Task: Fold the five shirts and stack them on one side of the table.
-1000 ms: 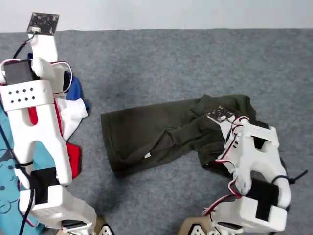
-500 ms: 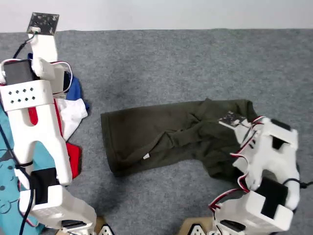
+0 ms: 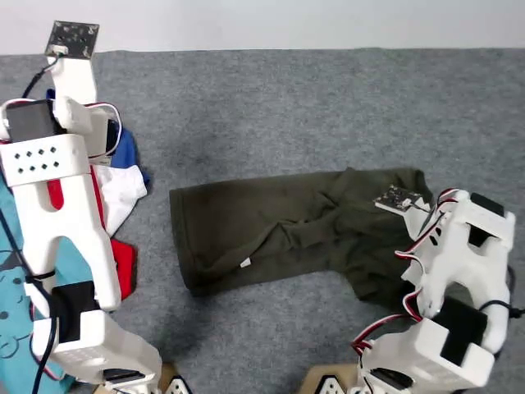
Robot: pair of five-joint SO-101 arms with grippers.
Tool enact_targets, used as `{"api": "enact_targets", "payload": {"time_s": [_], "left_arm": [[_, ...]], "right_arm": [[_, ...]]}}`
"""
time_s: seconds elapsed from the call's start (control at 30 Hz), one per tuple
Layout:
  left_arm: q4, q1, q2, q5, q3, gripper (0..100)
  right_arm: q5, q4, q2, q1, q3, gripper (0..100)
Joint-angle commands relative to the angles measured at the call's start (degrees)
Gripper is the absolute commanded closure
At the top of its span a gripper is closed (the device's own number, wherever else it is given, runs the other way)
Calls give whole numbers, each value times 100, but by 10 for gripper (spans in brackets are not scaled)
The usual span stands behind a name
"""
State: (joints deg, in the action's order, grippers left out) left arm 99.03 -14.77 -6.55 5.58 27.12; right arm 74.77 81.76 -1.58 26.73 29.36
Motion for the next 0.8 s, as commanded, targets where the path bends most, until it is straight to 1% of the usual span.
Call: {"api": "enact_targets", "payload": {"time_s": [0.0,0.1,0.2,0.23,0.3,0.47,0.53,0.63,0.77], "left_arm": [[141,18,316,-26,40,998],[141,18,316,-26,40,998],[141,26,316,-26,40,998],[141,79,316,-26,40,998],[141,202,316,-26,40,998],[132,668,316,-26,40,998],[132,782,316,-26,40,998],[132,774,316,-26,40,998],[132,668,316,-18,40,998]], "right_arm": [[97,303,110,75,-422,858],[88,541,242,57,-668,798],[44,760,426,-92,-967,796],[-62,796,488,-154,-1081,796],[-527,708,532,-338,-1345,797],[-1855,-303,251,-963,-1582,799],[-2242,-760,22,-1209,-1582,824],[-2479,-1112,-365,-1525,-1697,856],[-2514,-1112,-866,-1754,-2110,820]]}}
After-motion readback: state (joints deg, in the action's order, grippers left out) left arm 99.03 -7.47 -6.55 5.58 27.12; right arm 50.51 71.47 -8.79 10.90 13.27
